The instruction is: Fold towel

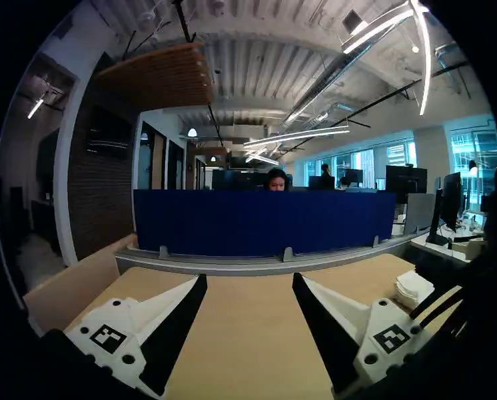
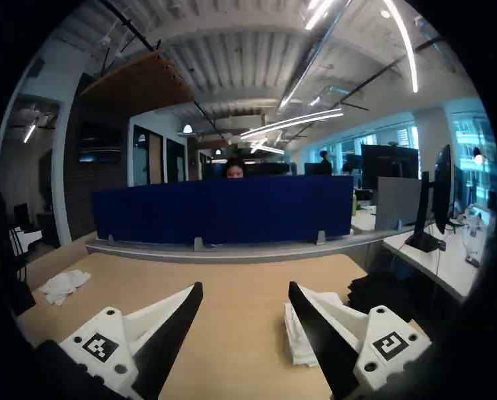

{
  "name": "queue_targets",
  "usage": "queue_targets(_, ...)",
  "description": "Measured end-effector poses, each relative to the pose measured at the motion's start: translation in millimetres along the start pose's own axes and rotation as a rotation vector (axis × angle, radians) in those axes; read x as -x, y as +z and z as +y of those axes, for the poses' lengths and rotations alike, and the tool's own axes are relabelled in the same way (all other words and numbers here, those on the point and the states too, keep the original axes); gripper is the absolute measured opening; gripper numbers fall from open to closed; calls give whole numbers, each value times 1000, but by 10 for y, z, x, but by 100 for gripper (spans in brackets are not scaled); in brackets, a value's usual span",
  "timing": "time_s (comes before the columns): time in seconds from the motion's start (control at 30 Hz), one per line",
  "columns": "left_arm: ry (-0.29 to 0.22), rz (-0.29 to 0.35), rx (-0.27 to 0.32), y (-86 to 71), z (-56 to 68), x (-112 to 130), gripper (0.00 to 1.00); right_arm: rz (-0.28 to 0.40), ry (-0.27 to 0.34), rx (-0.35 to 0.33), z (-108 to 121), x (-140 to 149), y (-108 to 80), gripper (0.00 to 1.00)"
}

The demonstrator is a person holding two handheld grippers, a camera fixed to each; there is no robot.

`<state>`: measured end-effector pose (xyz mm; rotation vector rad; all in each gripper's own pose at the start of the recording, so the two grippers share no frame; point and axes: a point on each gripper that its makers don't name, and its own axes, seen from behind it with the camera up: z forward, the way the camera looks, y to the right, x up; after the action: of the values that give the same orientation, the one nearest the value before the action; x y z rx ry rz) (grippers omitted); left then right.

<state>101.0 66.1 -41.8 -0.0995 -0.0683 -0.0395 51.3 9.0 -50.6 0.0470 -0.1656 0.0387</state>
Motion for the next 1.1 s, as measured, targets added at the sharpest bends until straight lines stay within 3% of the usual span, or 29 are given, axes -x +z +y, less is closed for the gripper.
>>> queue_targets(0.3, 12, 41, -5, 14, -58, -53, 95, -19, -2, -25, -144, -30, 66, 100)
queue_targets(0.5, 15, 58, -18, 43, -169, 59, 95, -15, 12, -46, -272, -64, 104, 100)
queue_targets(0.7, 21, 56, -40, 71, -262, 282, 95, -17, 11, -47, -356, -40, 157, 100)
queue_targets(1.1, 30, 68, -59, 182, -371, 904, 95, -69, -46, -59, -522, 303, 318, 100)
